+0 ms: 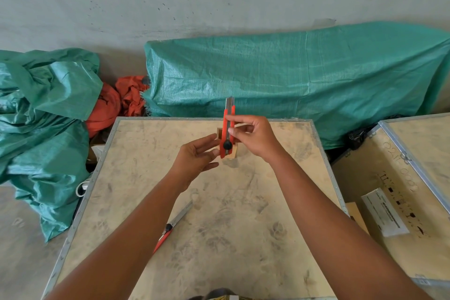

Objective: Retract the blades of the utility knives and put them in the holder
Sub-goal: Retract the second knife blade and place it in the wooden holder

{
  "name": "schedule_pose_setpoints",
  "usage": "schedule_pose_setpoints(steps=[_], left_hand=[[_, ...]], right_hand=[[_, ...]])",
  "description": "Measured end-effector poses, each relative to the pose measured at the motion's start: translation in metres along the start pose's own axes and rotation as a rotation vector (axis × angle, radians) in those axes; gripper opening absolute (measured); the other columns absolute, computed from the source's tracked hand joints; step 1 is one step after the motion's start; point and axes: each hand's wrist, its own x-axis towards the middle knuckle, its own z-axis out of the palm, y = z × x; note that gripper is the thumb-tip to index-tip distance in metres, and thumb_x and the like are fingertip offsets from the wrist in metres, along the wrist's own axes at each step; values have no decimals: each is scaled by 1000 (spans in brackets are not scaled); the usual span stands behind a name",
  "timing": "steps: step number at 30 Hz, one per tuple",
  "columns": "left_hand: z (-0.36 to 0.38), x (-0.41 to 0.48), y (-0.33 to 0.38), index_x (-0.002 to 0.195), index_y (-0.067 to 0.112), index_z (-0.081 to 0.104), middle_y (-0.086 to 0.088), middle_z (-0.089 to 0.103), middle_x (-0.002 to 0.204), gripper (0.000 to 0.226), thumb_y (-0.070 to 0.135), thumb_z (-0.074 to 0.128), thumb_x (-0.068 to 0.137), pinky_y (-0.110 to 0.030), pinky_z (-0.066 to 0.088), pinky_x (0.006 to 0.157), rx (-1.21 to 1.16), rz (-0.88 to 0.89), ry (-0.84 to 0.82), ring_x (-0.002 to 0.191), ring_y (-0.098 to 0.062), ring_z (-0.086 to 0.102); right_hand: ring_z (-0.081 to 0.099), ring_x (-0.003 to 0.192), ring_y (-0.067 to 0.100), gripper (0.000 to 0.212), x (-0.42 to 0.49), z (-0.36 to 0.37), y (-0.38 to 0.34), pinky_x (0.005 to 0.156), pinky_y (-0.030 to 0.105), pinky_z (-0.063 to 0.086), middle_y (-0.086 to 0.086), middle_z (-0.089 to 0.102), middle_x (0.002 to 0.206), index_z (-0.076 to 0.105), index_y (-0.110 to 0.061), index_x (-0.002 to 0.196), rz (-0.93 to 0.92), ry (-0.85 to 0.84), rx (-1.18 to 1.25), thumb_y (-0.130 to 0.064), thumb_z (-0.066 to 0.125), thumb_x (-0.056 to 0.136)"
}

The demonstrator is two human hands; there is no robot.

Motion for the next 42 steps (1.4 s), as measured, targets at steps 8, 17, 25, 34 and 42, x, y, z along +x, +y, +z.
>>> schedule_pose_setpoints(steps=[8,17,25,34,42], left_hand=[[-24,-45,-78,108,33,69,2,76,114,29,14,73,87,-40,58,89,311,-166,0,96,-13,73],[-71,-173,-167,79,19,80,-11,77,96,24,-1,69,89,-31,53,82,616,-500,50,79,-24,72],[-55,-68,-129,89,36,76,14,79,89,24,13,76,85,-33,61,79,470,-283,204,88,-11,75],[-15,123,-75,143,23,52,3,60,140,56,15,70,91,-30,53,91,504,-58,228,114,-15,63],[-19,204,-77,158,27,16,-7,45,153,94,13,74,86,-32,50,86,806,-26,-152,119,-30,60]], right_hand=[[75,90,14,32,55,10,42,84,41,63,0,76,110,78,-23,108,-14,240,-162,-1,74,86],[71,86,17,26,80,46,104,83,36,60,4,77,99,80,-17,102,-3,328,-368,1,72,85],[72,83,16,26,81,57,127,82,33,60,3,78,98,80,-18,100,70,267,-403,1,75,83],[69,89,8,20,79,53,144,80,-2,45,5,79,104,80,-13,102,127,259,-405,-2,74,87],[71,92,13,24,83,53,159,87,16,52,4,79,103,79,-14,108,152,313,-399,-2,70,90]])
